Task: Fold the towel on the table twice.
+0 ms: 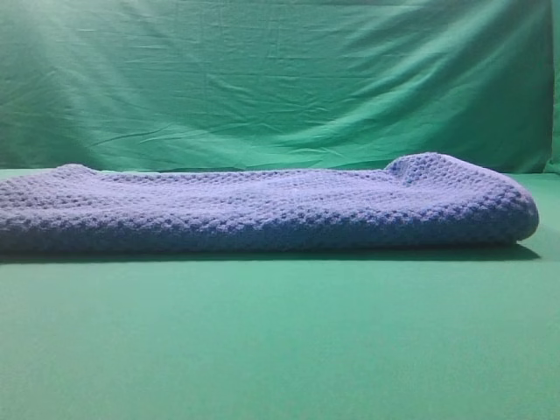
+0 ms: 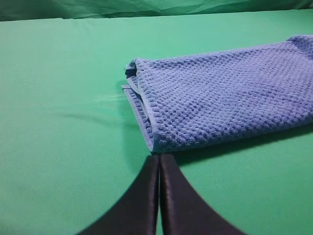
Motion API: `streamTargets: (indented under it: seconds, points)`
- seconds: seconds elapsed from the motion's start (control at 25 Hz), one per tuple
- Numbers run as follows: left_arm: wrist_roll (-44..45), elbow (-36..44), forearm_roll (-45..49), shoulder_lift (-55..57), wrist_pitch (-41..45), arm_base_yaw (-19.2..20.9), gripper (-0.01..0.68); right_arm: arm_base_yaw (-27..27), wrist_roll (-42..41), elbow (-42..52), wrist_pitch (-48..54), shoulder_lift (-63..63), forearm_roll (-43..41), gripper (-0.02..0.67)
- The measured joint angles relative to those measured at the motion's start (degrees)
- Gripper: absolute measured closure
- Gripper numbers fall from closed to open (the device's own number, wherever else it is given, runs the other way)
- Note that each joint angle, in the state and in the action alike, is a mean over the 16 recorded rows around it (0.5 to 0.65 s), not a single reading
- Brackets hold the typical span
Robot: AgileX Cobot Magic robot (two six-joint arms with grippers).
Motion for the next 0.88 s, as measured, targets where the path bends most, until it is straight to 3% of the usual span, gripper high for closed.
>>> streamTargets:
  seconds: [0.56, 0.88]
  points:
    - [1.0, 0.0, 1.1, 0.0, 1.1, 0.1, 0.673, 0.0, 0.0, 0.1, 1.8, 0.0, -0.1, 0.649]
    - [1.1, 0.0, 1.1, 0.0, 1.1, 2.8, 0.673, -2.1, 0.0, 0.0, 1.9, 0.0, -0.1, 0.649]
